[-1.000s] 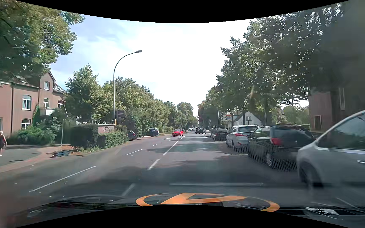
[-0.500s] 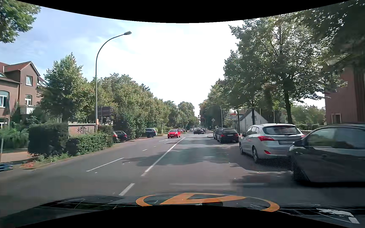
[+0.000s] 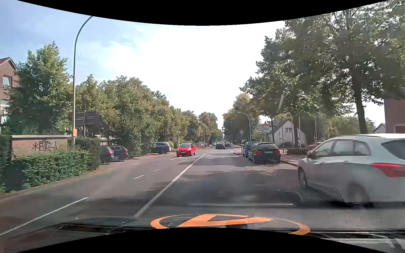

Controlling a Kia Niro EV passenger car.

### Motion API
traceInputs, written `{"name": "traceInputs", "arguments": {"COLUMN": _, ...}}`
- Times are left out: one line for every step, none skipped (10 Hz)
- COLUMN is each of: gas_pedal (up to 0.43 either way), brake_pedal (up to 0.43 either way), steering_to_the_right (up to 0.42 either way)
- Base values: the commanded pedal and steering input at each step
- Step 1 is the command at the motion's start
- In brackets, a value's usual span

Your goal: Follow the waypoints while adhering to traffic rules and regulations

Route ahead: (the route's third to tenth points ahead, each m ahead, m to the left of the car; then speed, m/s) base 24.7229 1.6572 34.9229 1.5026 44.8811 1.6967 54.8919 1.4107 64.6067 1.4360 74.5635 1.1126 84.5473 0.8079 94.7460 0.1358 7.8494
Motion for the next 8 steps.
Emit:
{"name": "traceInputs", "arguments": {"gas_pedal": 0.000, "brake_pedal": 0.000, "steering_to_the_right": -0.008}}
{"name": "traceInputs", "arguments": {"gas_pedal": 0.000, "brake_pedal": 0.000, "steering_to_the_right": -0.007}}
{"name": "traceInputs", "arguments": {"gas_pedal": 0.000, "brake_pedal": 0.000, "steering_to_the_right": -0.007}}
{"name": "traceInputs", "arguments": {"gas_pedal": 0.000, "brake_pedal": 0.000, "steering_to_the_right": -0.007}}
{"name": "traceInputs", "arguments": {"gas_pedal": 0.000, "brake_pedal": 0.000, "steering_to_the_right": -0.007}}
{"name": "traceInputs", "arguments": {"gas_pedal": 0.000, "brake_pedal": 0.000, "steering_to_the_right": -0.007}}
{"name": "traceInputs", "arguments": {"gas_pedal": 0.000, "brake_pedal": 0.000, "steering_to_the_right": -0.007}}
{"name": "traceInputs", "arguments": {"gas_pedal": 0.020, "brake_pedal": 0.000, "steering_to_the_right": -0.007}}
